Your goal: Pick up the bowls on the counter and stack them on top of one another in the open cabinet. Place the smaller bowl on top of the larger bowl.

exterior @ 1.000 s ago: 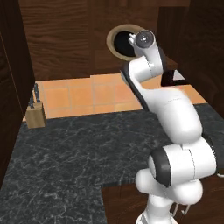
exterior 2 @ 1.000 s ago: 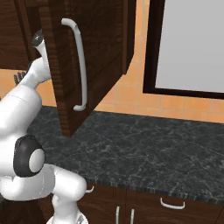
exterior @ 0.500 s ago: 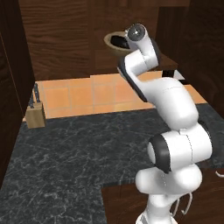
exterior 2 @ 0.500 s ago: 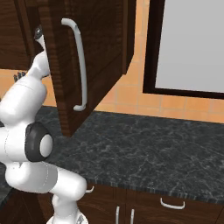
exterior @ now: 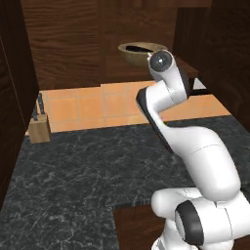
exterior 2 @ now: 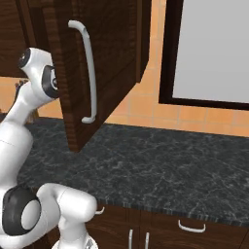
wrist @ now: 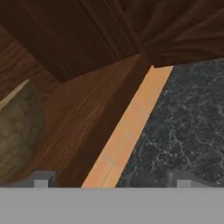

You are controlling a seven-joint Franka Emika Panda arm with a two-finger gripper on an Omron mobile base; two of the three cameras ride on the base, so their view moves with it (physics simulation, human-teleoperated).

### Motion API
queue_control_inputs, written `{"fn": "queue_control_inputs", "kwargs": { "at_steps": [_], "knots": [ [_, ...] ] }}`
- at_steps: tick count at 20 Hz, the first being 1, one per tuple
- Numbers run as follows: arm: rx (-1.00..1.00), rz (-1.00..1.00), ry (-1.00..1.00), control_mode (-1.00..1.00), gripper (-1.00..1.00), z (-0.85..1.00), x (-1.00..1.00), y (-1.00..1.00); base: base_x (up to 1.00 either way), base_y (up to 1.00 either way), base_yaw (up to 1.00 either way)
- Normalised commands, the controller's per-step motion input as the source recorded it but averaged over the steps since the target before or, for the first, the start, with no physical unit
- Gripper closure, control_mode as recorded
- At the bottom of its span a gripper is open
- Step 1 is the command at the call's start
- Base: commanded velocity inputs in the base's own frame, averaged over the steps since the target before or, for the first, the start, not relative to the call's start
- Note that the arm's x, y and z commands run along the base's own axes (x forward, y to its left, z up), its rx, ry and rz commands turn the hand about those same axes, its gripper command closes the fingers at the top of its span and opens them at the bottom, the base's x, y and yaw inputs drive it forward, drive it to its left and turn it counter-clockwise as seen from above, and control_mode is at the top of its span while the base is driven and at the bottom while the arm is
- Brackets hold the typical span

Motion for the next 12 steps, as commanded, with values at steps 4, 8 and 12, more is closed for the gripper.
{"fn": "queue_control_inputs", "kwargs": {
  "at_steps": [4, 8, 12],
  "knots": [
    [-0.36, 0.05, 0.07, -1.00, -1.00, -1.00, -1.00, 0.48, 0.00, 0.00, 0.00],
    [-0.63, 0.26, 0.01, -1.00, -1.00, -1.00, -1.00, 0.64, 0.00, 0.00, 0.00],
    [-0.83, 0.28, -0.11, -1.00, -1.00, -1.00, -0.78, 0.59, 0.00, 0.00, 0.00]
  ]
}}
